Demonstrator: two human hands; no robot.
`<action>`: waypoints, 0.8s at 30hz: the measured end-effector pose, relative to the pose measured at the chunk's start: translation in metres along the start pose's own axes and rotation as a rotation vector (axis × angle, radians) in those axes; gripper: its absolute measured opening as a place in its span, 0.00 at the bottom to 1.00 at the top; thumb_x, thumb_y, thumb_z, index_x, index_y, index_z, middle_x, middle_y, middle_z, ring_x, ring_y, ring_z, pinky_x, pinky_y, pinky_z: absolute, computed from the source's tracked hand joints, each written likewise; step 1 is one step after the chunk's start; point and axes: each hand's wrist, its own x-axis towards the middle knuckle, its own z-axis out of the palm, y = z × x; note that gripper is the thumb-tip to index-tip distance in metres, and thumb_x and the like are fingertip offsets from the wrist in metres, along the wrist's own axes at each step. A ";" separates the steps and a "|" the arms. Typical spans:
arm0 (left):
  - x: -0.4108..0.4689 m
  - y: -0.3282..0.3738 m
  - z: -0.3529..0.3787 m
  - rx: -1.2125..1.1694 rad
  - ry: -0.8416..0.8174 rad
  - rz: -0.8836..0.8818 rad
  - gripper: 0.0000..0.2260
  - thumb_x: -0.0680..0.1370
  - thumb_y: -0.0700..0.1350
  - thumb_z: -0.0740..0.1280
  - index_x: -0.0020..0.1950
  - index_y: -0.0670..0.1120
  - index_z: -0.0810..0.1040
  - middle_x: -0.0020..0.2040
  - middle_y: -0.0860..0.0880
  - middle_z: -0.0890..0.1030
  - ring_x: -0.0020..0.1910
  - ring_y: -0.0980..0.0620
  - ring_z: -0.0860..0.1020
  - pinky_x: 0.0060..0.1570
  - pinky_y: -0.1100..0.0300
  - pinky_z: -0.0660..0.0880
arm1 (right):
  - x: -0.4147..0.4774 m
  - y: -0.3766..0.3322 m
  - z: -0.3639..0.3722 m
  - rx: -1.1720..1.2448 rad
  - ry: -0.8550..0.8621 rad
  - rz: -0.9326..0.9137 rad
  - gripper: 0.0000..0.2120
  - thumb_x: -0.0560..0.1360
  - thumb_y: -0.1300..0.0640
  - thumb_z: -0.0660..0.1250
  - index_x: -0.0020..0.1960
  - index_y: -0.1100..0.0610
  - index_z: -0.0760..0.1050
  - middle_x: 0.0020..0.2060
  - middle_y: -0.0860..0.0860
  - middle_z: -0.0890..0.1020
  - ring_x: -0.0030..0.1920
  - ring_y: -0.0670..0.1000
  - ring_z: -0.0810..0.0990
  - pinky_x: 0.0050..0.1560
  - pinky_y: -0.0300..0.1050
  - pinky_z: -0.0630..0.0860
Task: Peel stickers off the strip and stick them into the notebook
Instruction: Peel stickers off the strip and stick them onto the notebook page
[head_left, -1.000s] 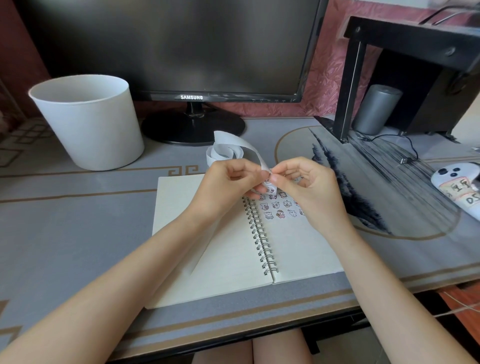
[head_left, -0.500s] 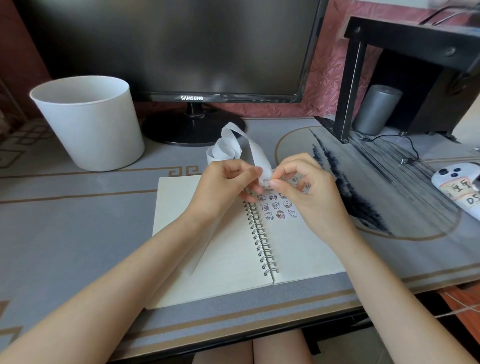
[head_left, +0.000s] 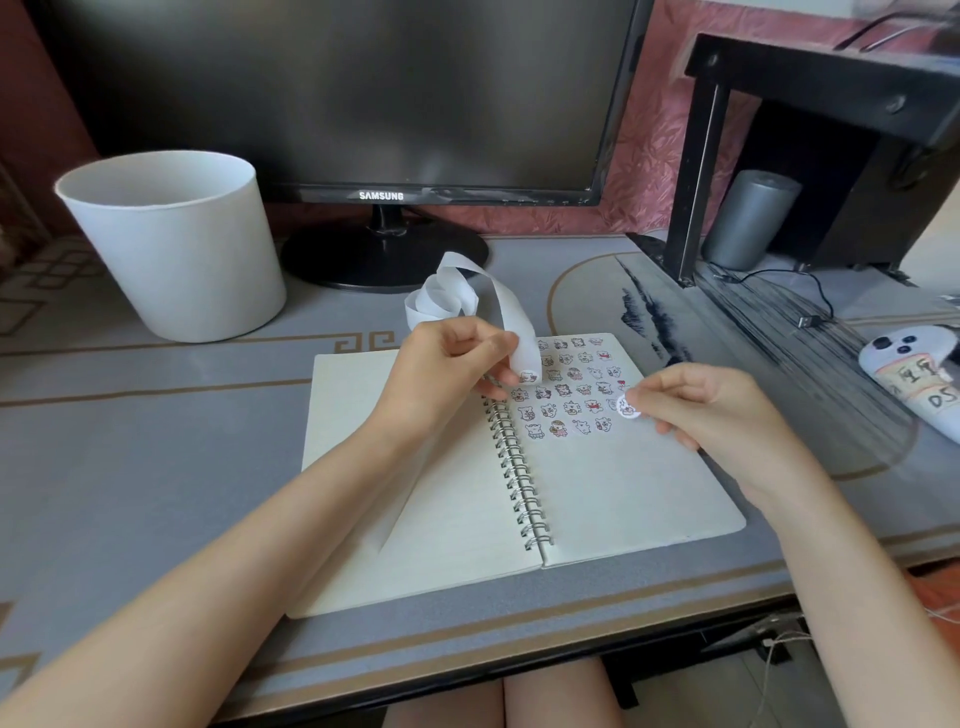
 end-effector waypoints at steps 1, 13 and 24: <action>0.000 0.000 0.000 0.004 0.000 0.000 0.08 0.79 0.39 0.65 0.42 0.38 0.80 0.31 0.48 0.82 0.30 0.55 0.78 0.38 0.62 0.80 | 0.000 0.002 -0.001 -0.020 -0.005 0.013 0.02 0.71 0.61 0.72 0.40 0.58 0.80 0.30 0.51 0.80 0.23 0.39 0.70 0.24 0.27 0.64; 0.000 0.000 0.000 0.012 -0.003 0.001 0.08 0.79 0.39 0.65 0.43 0.37 0.80 0.31 0.48 0.82 0.31 0.56 0.79 0.36 0.64 0.79 | 0.005 0.009 0.001 -0.080 0.007 0.033 0.02 0.71 0.61 0.73 0.41 0.59 0.80 0.31 0.50 0.81 0.23 0.38 0.71 0.24 0.26 0.64; -0.001 0.002 0.000 0.015 -0.003 0.003 0.08 0.79 0.39 0.65 0.44 0.35 0.80 0.32 0.47 0.82 0.30 0.56 0.79 0.36 0.65 0.79 | 0.005 0.010 0.001 -0.091 0.021 0.032 0.03 0.70 0.61 0.73 0.40 0.58 0.80 0.32 0.50 0.81 0.23 0.38 0.70 0.25 0.27 0.65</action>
